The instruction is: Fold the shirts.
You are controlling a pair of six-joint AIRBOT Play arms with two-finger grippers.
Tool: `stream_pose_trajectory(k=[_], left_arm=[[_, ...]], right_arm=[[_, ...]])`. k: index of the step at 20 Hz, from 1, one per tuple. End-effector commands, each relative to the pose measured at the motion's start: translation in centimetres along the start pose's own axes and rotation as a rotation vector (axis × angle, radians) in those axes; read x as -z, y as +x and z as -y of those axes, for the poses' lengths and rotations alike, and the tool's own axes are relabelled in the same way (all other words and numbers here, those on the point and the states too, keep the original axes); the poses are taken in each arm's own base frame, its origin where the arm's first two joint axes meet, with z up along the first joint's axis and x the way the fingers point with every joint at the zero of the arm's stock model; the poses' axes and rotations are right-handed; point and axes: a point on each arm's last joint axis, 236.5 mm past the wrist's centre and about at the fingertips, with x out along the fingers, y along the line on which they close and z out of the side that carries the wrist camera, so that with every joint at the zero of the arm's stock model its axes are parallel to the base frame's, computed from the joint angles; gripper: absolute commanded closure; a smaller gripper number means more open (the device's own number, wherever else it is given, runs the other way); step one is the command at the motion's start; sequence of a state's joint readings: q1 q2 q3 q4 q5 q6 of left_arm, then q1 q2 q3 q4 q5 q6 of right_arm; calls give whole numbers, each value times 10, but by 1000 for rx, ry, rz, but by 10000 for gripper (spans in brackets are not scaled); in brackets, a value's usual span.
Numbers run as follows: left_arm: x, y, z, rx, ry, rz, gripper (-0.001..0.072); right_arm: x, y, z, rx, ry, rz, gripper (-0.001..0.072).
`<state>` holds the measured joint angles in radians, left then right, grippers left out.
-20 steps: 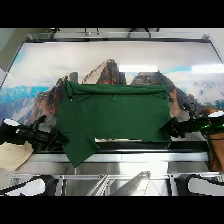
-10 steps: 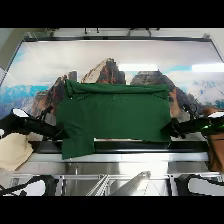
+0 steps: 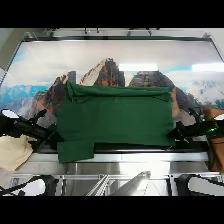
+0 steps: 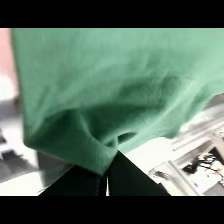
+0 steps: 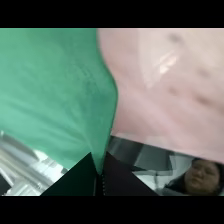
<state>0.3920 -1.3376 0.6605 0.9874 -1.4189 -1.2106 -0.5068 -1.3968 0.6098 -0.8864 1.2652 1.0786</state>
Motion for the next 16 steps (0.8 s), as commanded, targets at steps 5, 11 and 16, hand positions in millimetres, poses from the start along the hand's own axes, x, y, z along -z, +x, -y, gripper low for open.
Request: stream_pose_trajectory(k=[5, 11, 16], left_arm=[[-68, -99, 107, 277, 209, 409, 686], [-165, -132, 159, 249, 324, 432, 685], [-257, -105, 177, 230, 381, 399, 686]], right_arm=[[-60, -55, -97, -311, -70, 274, 692], [-178, -88, -143, -245, -185, 521, 693], [-243, -45, -135, -215, -175, 497, 692]])
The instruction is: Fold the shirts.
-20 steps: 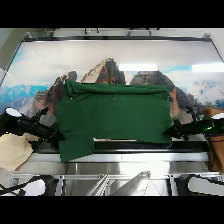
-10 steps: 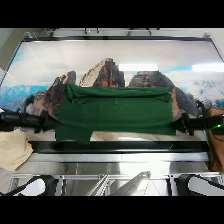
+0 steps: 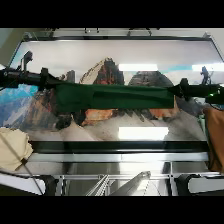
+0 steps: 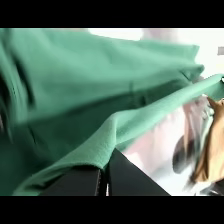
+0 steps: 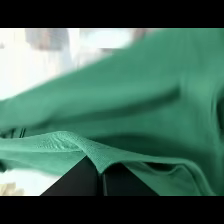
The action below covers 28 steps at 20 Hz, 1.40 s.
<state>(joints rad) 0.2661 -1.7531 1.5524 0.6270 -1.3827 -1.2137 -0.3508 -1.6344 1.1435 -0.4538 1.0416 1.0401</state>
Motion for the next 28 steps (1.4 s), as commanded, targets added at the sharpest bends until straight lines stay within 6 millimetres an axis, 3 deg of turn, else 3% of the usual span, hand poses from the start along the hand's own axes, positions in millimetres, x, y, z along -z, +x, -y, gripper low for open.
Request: stream_pose_trajectory(k=[1, 3, 5, 6, 7, 8, 9, 10, 11, 12, 13, 14, 15, 16, 18, 22, 23, 25, 26, 28], left_arm=[[-45, 50, -18, 5, 40, -25, 686], [-51, 75, -33, 9, 43, -54, 686], [-47, 86, -41, 26, 43, -104, 651], [-44, 84, -43, 35, 48, -128, 388], [-43, 79, -45, 40, 47, -140, 159], [-42, 71, -45, 43, 44, -141, -3], [-44, 61, -45, 43, 45, -133, -4], [-49, 47, -45, 38, 46, -109, -4], [-57, 31, -45, 31, 49, -72, -4], [-64, 16, -46, 21, 50, -34, -4], [-69, 1, -47, 14, 51, -5, -3], [-72, -10, -46, 13, 46, 18, 22], [-71, -17, -47, 12, 29, 37, 99], [-69, -20, -46, 9, 18, 44, 242], [-62, -18, -42, 15, 11, 32, 687], [-52, 7, 2, 121, 65, -20, 682], [-48, 18, 13, 131, 86, -42, 686], [-33, 45, 37, 145, 147, -101, 685], [-24, 60, 51, 155, 188, -130, 686], [-8, 94, 72, 136, 256, -179, 686]], right_arm=[[-22, 48, 25, 28, 17, 2, 692], [-14, 69, 45, 47, 46, -30, 692], [-8, 75, 57, 58, 43, -50, 692], [-10, 72, 57, 55, 20, -48, 684], [-13, 65, 53, 41, 2, -48, 585], [-18, 54, 46, 19, -25, -50, 391], [-24, 42, 41, 4, -49, -50, 332], [-32, 27, 42, 19, -80, -42, 330], [-41, 14, 49, 53, -111, -31, 289], [-48, 2, 60, 97, -124, -22, 106], [-50, -5, 70, 127, -102, -19, 46], [-48, -7, 80, 152, -82, -32, 46], [-42, -4, 90, 177, -62, -54, 46], [-33, 3, 97, 187, -40, -86, 45], [-17, 24, 95, 147, -7, -141, 45], [-1, 59, 77, 97, -4, -180, 51], [2, 66, 70, 77, 3, -183, 119], [4, 73, 59, 47, 13, -187, 609], [4, 73, 54, 28, 21, -188, 692], [4, 66, 38, -31, 29, -194, 693]])
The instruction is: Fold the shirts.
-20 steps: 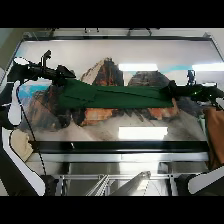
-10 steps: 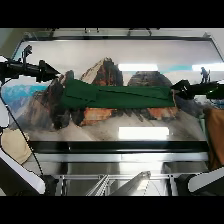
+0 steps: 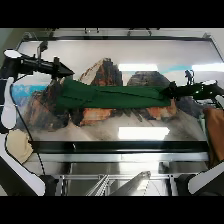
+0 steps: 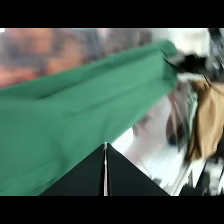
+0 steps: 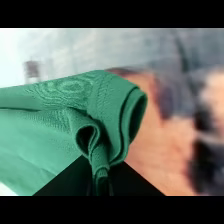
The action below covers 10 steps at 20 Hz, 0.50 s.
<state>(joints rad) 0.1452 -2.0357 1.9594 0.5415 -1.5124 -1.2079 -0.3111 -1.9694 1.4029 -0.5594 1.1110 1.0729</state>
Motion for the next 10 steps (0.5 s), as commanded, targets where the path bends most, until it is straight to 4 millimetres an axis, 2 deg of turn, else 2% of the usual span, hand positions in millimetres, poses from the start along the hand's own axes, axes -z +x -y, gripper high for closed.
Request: stream_pose_trajectory(k=[1, 3, 5, 7, 8, 10], left_arm=[[16, 63, 28, -43, 117, -90, 687], [23, 103, 27, -165, 176, -118, 686], [21, 144, 29, -272, 209, -88, 687], [24, 190, 43, -279, 251, -55, 686], [29, 209, 45, -276, 264, -54, 686], [48, 248, 40, -268, 258, -102, 686]], right_arm=[[4, -9, -34, -119, -6, -17, 693], [4, -33, -72, -230, -35, -19, 693], [2, -66, -131, -399, -100, 12, 693], [1, -103, -194, -572, -176, 71, 693], [3, -115, -216, -610, -208, 93, 693], [15, -121, -244, -620, -267, 91, 693]])
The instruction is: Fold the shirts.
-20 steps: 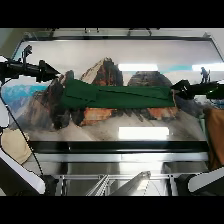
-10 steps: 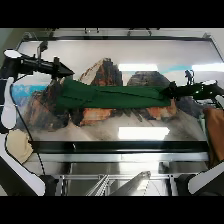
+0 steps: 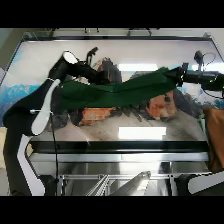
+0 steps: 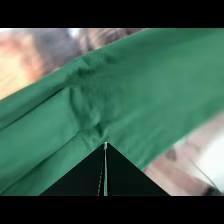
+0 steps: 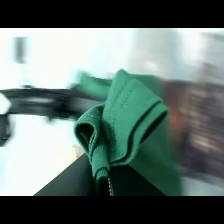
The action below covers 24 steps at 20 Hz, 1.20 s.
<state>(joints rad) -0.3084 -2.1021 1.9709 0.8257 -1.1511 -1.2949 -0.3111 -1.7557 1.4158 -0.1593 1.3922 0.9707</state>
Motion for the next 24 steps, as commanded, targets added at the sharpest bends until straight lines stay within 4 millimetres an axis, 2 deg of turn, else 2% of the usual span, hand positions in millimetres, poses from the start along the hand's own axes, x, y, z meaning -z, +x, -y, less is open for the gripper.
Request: stream_pose_trajectory(k=[1, 2, 4, 6, 7, 8, 9, 11, 14, 16, 17, 18, 20, 21, 22, 23, 24], left_arm=[[12, 68, 16, -25, 21, -25, 686], [17, 81, 16, -19, 3, -46, 686], [19, 91, 19, 15, -35, -47, 686], [7, 77, 32, 106, -104, -10, 685], [-2, 60, 43, 177, -123, 9, 684], [-11, 29, 55, 260, -125, 26, 685], [-20, -10, 65, 334, -112, 40, 686], [-33, -96, 68, 401, -70, 85, 687], [-62, -237, 46, 308, -6, 315, 687], [-74, -315, 31, 224, 5, 484, 686], [-75, -344, 25, 189, 7, 541, 686], [-73, -362, 22, 169, 8, 572, 686], [-68, -377, 22, 155, 13, 584, 686], [-63, -374, 24, 162, 17, 561, 686], [-58, -368, 27, 175, 18, 533, 686], [-55, -359, 28, 188, 5, 509, 686], [-51, -348, 29, 203, -8, 485, 686]], right_arm=[[6, 7, -79, -146, -99, -2, 693], [13, 15, -84, -153, -94, -23, 693], [23, 33, -89, -156, -80, -56, 692], [28, 58, -92, -139, -86, -57, 693], [29, 71, -93, -126, -90, -49, 692], [31, 87, -94, -108, -95, -37, 692], [33, 106, -94, -85, -112, -17, 692], [37, 148, -95, -23, -173, 41, 692], [54, 212, -93, 77, -295, 121, 692], [80, 266, -101, 93, -369, 118, 692], [95, 293, -106, 81, -416, 100, 692], [115, 324, -110, 55, -440, 70, 692], [153, 378, -108, 12, -469, 19, 691], [174, 402, -106, -19, -474, -13, 596], [198, 419, -109, -67, -479, -58, 287], [215, 427, -117, -115, -481, -100, 118], [224, 427, -123, -140, -477, -122, 106]])
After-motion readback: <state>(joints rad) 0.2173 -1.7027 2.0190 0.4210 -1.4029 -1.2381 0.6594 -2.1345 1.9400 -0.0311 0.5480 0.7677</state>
